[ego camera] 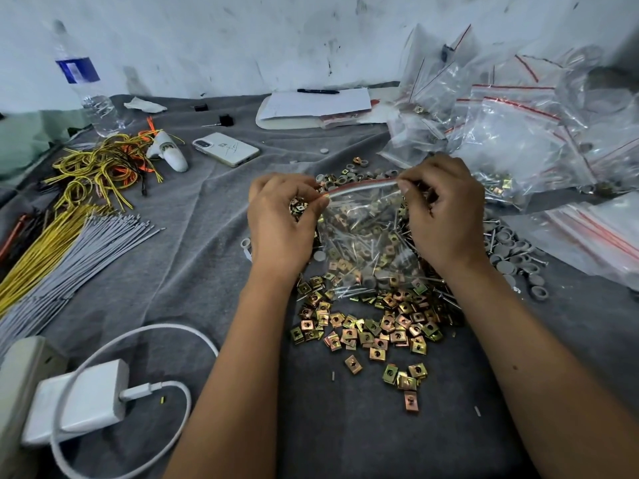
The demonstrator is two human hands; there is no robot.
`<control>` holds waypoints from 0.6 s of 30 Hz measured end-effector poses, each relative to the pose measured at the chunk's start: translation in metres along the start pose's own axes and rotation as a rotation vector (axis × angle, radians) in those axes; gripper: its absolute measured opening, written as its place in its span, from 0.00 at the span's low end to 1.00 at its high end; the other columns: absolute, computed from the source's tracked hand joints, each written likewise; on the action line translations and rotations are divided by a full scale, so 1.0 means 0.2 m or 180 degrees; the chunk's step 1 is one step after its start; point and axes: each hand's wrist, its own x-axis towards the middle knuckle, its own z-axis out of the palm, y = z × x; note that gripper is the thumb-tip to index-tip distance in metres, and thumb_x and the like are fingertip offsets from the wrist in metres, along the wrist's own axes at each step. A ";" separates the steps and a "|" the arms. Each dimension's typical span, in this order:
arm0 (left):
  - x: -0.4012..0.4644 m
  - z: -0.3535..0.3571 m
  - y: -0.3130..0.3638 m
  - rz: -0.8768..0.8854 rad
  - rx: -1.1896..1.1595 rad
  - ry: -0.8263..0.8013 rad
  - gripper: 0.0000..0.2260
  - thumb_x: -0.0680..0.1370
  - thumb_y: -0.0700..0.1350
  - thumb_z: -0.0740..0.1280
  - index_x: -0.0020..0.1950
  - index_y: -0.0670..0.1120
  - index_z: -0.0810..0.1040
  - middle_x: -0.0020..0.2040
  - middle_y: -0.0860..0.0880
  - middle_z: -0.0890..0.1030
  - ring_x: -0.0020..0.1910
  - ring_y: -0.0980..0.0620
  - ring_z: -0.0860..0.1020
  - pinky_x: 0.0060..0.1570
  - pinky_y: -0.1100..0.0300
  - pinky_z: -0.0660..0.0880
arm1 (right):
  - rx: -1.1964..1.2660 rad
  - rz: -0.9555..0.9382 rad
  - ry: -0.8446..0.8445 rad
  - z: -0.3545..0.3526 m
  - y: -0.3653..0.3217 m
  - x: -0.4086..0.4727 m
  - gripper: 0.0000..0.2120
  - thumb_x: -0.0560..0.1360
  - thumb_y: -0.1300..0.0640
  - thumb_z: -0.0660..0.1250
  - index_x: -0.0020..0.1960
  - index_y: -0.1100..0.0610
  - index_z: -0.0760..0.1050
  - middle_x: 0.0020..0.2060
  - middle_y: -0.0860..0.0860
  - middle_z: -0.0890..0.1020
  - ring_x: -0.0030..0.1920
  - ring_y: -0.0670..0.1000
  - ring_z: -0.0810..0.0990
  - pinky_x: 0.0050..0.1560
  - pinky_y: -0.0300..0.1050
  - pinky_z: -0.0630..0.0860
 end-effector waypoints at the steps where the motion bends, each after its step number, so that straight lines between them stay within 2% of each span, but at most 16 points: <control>1: 0.00 0.00 0.00 0.0088 0.0143 -0.0075 0.08 0.76 0.48 0.77 0.52 0.48 0.85 0.59 0.55 0.82 0.65 0.52 0.69 0.60 0.65 0.63 | 0.0017 -0.0122 -0.0056 0.00 0.00 0.00 0.05 0.77 0.63 0.72 0.50 0.64 0.84 0.45 0.57 0.82 0.50 0.57 0.78 0.49 0.52 0.76; 3: -0.01 0.01 0.00 0.0233 0.0299 -0.0220 0.07 0.76 0.48 0.77 0.51 0.47 0.86 0.63 0.53 0.81 0.68 0.48 0.68 0.64 0.55 0.65 | 0.0079 -0.0321 -0.0172 0.01 -0.02 0.00 0.04 0.77 0.64 0.73 0.50 0.64 0.84 0.45 0.56 0.82 0.49 0.56 0.78 0.50 0.51 0.76; 5: 0.00 0.02 -0.01 0.0399 0.0222 -0.0202 0.02 0.76 0.43 0.77 0.45 0.45 0.86 0.62 0.52 0.82 0.67 0.45 0.69 0.65 0.53 0.66 | 0.0116 -0.0392 -0.0223 0.02 -0.03 -0.01 0.04 0.76 0.64 0.73 0.51 0.64 0.84 0.45 0.56 0.82 0.49 0.56 0.78 0.49 0.49 0.75; 9: 0.00 0.02 -0.01 0.0557 0.0027 -0.0171 0.03 0.75 0.41 0.77 0.42 0.45 0.85 0.58 0.57 0.83 0.64 0.49 0.71 0.64 0.58 0.66 | 0.0100 -0.0404 -0.0228 0.02 -0.02 0.00 0.04 0.77 0.65 0.73 0.51 0.64 0.84 0.45 0.56 0.82 0.49 0.55 0.78 0.49 0.50 0.76; 13: 0.00 0.04 -0.01 0.0475 0.0133 -0.0244 0.03 0.75 0.43 0.77 0.44 0.47 0.85 0.64 0.53 0.83 0.68 0.47 0.70 0.67 0.57 0.65 | 0.0137 -0.0471 -0.0247 0.01 -0.02 0.00 0.04 0.77 0.64 0.73 0.51 0.64 0.84 0.45 0.55 0.82 0.49 0.56 0.78 0.48 0.51 0.76; 17: 0.00 0.03 -0.01 0.0499 0.0000 -0.0236 0.04 0.75 0.41 0.77 0.41 0.45 0.85 0.60 0.57 0.84 0.67 0.49 0.71 0.65 0.68 0.62 | 0.0139 -0.0510 -0.0253 0.02 -0.03 -0.01 0.04 0.77 0.65 0.73 0.50 0.64 0.84 0.45 0.55 0.82 0.49 0.57 0.78 0.48 0.49 0.75; 18: 0.00 0.03 -0.01 0.0507 -0.0007 -0.0218 0.04 0.75 0.42 0.77 0.42 0.46 0.85 0.61 0.57 0.83 0.67 0.49 0.71 0.64 0.68 0.62 | 0.0135 -0.0506 -0.0245 0.01 -0.03 -0.01 0.04 0.77 0.65 0.73 0.51 0.64 0.84 0.45 0.55 0.82 0.49 0.57 0.78 0.49 0.48 0.74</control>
